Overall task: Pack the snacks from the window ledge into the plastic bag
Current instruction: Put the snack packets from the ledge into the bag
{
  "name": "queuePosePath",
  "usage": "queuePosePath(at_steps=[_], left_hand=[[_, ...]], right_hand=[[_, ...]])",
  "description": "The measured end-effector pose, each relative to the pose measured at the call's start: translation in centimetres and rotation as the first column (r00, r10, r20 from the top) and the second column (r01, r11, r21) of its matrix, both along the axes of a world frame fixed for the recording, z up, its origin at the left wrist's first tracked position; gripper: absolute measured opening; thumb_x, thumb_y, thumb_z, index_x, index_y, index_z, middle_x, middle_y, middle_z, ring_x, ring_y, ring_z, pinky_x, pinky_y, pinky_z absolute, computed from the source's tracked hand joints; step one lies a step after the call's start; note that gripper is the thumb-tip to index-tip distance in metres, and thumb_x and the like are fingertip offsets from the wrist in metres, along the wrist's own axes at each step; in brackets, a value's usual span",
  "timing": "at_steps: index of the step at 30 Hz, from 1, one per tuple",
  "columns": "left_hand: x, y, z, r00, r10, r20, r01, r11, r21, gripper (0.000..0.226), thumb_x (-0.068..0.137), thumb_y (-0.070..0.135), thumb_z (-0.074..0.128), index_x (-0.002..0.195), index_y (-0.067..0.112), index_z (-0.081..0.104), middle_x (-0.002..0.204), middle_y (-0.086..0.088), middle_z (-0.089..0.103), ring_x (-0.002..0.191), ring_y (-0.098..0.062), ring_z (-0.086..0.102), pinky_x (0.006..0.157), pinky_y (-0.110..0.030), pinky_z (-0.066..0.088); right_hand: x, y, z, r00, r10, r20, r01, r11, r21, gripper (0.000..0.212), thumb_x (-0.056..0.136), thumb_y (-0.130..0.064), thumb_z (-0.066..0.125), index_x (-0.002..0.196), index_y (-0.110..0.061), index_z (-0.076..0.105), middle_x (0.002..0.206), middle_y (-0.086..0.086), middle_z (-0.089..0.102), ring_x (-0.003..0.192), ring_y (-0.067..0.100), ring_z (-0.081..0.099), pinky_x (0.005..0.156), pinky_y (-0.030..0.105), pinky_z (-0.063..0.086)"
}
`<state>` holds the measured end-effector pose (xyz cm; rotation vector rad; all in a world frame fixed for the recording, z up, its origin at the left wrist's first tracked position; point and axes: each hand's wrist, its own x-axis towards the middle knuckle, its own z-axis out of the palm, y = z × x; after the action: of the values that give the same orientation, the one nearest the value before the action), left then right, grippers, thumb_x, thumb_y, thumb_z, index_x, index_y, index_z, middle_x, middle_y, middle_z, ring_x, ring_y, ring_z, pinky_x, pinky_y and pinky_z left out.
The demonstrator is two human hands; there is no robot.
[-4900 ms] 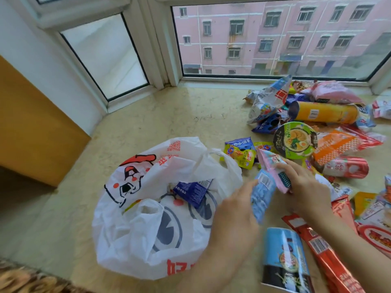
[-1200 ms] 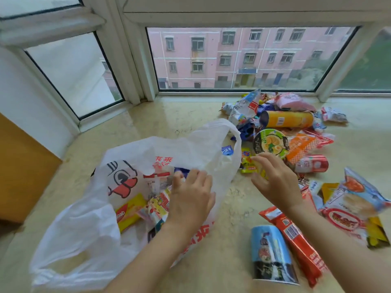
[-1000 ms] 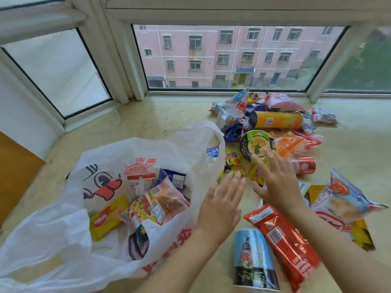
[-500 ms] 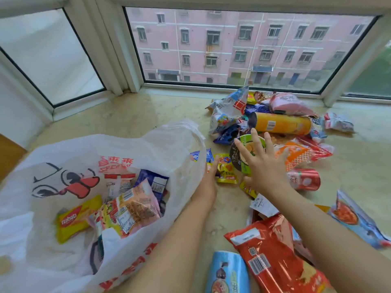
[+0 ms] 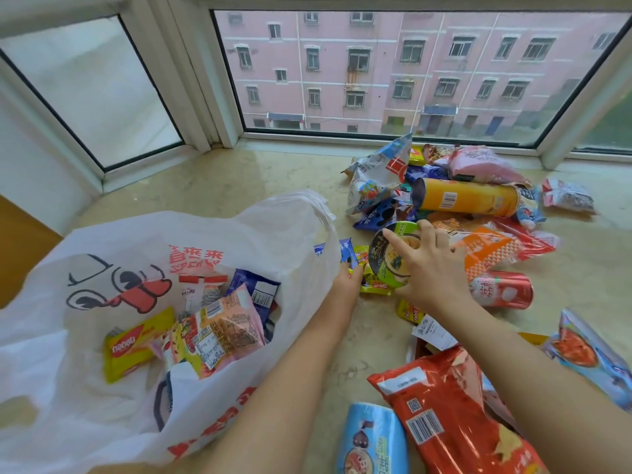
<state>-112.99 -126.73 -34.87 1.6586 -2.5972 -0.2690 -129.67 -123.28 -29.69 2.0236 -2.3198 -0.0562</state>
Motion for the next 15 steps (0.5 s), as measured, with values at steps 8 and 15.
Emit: queuePosePath(at_steps=[8,15], left_hand=[[2.3,5.0,0.6,0.934,-0.346,-0.093,0.309,0.909,-0.280,0.050,0.072,0.005,0.075,0.112,0.015,0.048,0.128,-0.011,0.060,0.120,-0.033,0.056,0.083,-0.036,0.058],[7.1,9.1,6.7,0.862,-0.442,-0.247,0.301,0.839,-0.453,0.035,0.092,0.008,0.044,0.127,0.014,0.044,0.129,-0.007,0.062,0.116,-0.024,0.061,0.072,-0.030,0.060]], right_hand=[[2.5,4.9,2.0,0.970,-0.027,0.241,0.080,0.974,-0.211,0.101,0.053,-0.039,0.082,0.142,-0.035,0.036,0.141,0.020,0.032,0.124,0.041,0.039,0.090,0.054,0.047],[6.6,9.9,7.5,0.931,-0.031,0.364,0.177,0.909,-0.376,0.090,0.055,-0.041,0.082,0.136,-0.028,0.046,0.136,0.016,0.037,0.121,0.037,0.042,0.084,0.047,0.049]])
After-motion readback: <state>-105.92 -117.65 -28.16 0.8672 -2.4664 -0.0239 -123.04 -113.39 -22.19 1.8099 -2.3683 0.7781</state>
